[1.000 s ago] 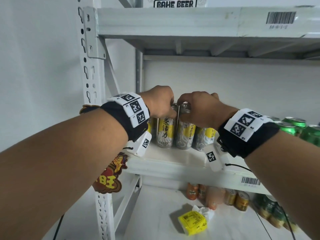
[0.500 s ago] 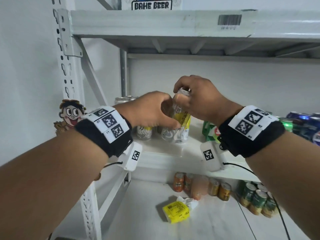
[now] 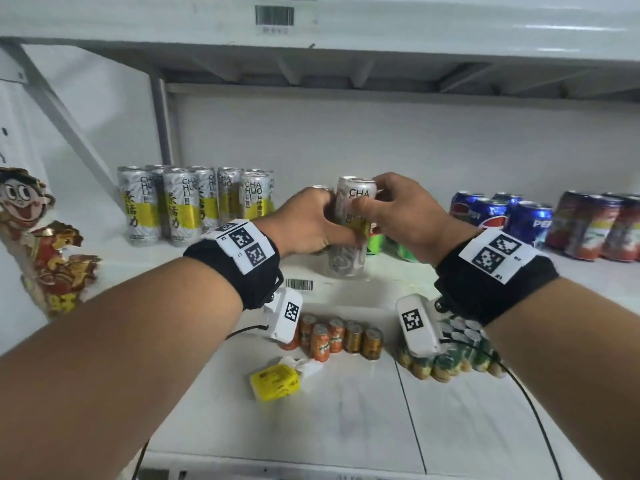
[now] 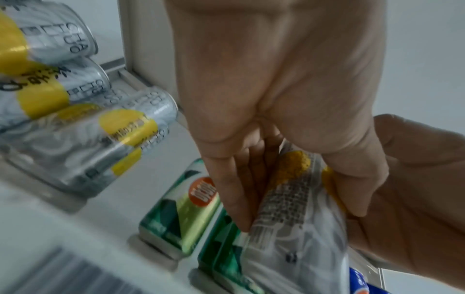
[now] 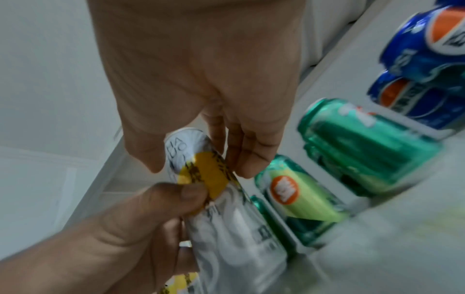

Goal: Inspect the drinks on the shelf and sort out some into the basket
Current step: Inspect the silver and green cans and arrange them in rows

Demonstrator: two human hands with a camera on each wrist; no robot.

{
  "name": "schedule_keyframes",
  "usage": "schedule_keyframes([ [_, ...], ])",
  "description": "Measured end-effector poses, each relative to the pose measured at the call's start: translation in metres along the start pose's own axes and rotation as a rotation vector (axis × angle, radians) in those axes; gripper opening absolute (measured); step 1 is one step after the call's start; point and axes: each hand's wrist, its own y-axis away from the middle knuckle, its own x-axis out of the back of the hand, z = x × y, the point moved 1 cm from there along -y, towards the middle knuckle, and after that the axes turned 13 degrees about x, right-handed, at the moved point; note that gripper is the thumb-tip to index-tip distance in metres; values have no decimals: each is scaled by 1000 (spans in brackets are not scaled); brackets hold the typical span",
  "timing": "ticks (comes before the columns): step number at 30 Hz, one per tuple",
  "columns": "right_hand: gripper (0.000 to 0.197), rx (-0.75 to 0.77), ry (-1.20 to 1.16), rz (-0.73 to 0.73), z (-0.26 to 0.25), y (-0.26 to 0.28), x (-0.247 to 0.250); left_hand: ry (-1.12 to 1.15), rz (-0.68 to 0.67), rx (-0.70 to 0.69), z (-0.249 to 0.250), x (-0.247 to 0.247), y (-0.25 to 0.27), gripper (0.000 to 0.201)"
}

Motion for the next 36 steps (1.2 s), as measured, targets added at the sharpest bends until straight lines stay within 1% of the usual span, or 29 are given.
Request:
schedule_keyframes([
  [2, 36, -30, -9, 19, 17, 8, 8, 18, 3, -9, 1, -15, -7, 29],
  [4, 35, -56, -57, 18, 29, 13, 11, 46, -2, 0, -3, -26, -12, 33],
  [6, 27, -56, -107, 9, 36, 14, 8, 92, -5, 23, -10, -32, -16, 42],
  [7, 28, -49, -134, 12, 37, 14, 6, 125, -7, 30, -13, -33, -17, 49],
  [10, 39, -58, -277, 31, 46, 12, -2, 235, -33, 35, -27, -31, -20, 68],
  [12, 38, -73, -370, 30, 53, 17, -11, 262, -93, 48, -41, -29, -19, 67],
  [15, 37, -131, -500, 41, 61, 24, -21, 217, -139, 53, -58, -31, -17, 66],
  [16, 33, -154, -528, 38, 61, 24, -22, 240, -147, 50, -62, -31, -17, 66],
  [18, 17, -181, -561, 11, 58, 21, -20, 346, -167, 54, -65, -31, -19, 62],
  [19, 12, -185, -575, 3, 56, 21, -21, 408, -188, 61, -65, -30, -19, 60],
  [20, 11, -186, -591, 8, 55, 21, -22, 458, -211, 68, -65, -30, -20, 58],
  [22, 14, -184, -600, 62, 54, 23, -26, 504, -241, 66, -66, -29, -21, 50],
  [24, 12, -144, -588, 103, 57, 28, -29, 507, -231, 45, -69, -28, -20, 43],
  [25, 10, -125, -579, 98, 58, 30, -29, 510, -218, 34, -70, -28, -19, 42],
  [26, 10, -114, -573, 87, 58, 32, -29, 515, -207, 30, -71, -27, -18, 42],
  [28, 18, -107, -572, 65, 60, 33, -27, 532, -203, 29, -70, -28, -17, 45],
  [31, 26, -102, -569, 37, 61, 34, -27, 593, -226, 31, -68, -27, -13, 58],
  [33, 31, -102, -556, 21, 60, 34, -27, 599, -215, 33, -68, -26, -12, 62],
  [36, 32, -111, -539, 16, 60, 33, -27, 596, -209, 32, -69, -25, -12, 65],
])
